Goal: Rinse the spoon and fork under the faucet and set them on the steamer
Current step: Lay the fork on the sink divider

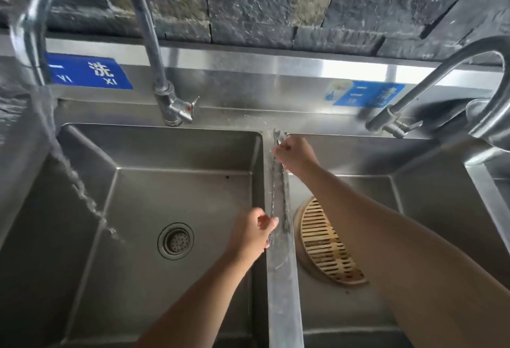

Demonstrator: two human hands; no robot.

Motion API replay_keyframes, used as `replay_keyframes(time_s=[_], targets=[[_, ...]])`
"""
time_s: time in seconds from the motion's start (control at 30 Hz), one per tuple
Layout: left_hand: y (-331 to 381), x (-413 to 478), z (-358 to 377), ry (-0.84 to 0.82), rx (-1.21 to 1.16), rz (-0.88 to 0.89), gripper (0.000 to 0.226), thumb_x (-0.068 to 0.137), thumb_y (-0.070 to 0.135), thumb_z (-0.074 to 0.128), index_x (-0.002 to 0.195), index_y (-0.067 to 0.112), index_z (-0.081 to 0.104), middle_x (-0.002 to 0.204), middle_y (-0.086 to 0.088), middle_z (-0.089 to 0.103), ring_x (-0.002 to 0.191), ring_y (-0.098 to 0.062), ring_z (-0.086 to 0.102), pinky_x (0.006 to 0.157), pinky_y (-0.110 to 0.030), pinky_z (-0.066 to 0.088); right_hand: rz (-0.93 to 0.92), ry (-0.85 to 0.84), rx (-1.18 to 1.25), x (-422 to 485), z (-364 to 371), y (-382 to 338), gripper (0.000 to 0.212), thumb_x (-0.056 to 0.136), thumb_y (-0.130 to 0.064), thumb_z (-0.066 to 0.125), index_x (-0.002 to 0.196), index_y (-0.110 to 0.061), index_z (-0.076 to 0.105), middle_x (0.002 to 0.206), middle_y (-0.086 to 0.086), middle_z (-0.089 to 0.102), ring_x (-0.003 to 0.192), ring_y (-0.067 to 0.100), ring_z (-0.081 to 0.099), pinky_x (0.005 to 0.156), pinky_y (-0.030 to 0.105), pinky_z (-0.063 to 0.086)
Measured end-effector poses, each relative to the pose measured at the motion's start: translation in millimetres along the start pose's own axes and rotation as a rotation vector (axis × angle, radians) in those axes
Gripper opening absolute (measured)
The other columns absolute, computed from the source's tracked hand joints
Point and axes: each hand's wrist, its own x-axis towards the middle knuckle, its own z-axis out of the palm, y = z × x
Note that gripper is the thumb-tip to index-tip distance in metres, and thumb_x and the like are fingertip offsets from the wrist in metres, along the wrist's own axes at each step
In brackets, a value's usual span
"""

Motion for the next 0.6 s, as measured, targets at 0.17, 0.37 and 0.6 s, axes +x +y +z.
replay_keyframes(time_s=[0.17, 0.37, 0.6], targets=[[-1, 6, 15, 0.074, 0.179, 0.093, 0.039, 0.09, 0.033, 0.065, 0.062, 0.015, 0.044, 0.055, -0.004, 0.05, 0.05, -0.022, 0.052, 0.05, -0.028, 0.04, -0.08, -0.03, -0.131, 9, 9, 3, 0.029, 0.085, -0.016, 0.057, 0.063, 0.002, 0.062, 0.061, 0.014, 0.063, 0.056, 0.019, 0.054, 0.051, 0.025, 0.041], [-3, 13, 15, 0.078, 0.265, 0.203, 0.045, 0.092, 0.029, 0.063, 0.06, 0.022, 0.033, 0.049, 0.007, 0.031, 0.043, -0.007, 0.029, 0.044, -0.018, 0.021, -0.128, -0.043, -0.284, 21, 11, 4, 0.032, 0.086, -0.021, 0.06, 0.055, -0.014, 0.057, 0.055, 0.002, 0.061, 0.057, 0.021, 0.063, 0.051, 0.024, 0.041], [-1, 13, 16, 0.067, 0.332, 0.205, 0.036, 0.095, 0.029, 0.057, 0.068, 0.018, 0.036, 0.056, 0.005, 0.036, 0.049, -0.012, 0.031, 0.052, -0.029, 0.024, -0.136, -0.084, -0.431, 25, 16, -1, 0.014, 0.088, -0.023, 0.054, 0.08, -0.013, 0.06, 0.085, 0.012, 0.065, 0.079, 0.033, 0.063, 0.064, 0.03, 0.044]])
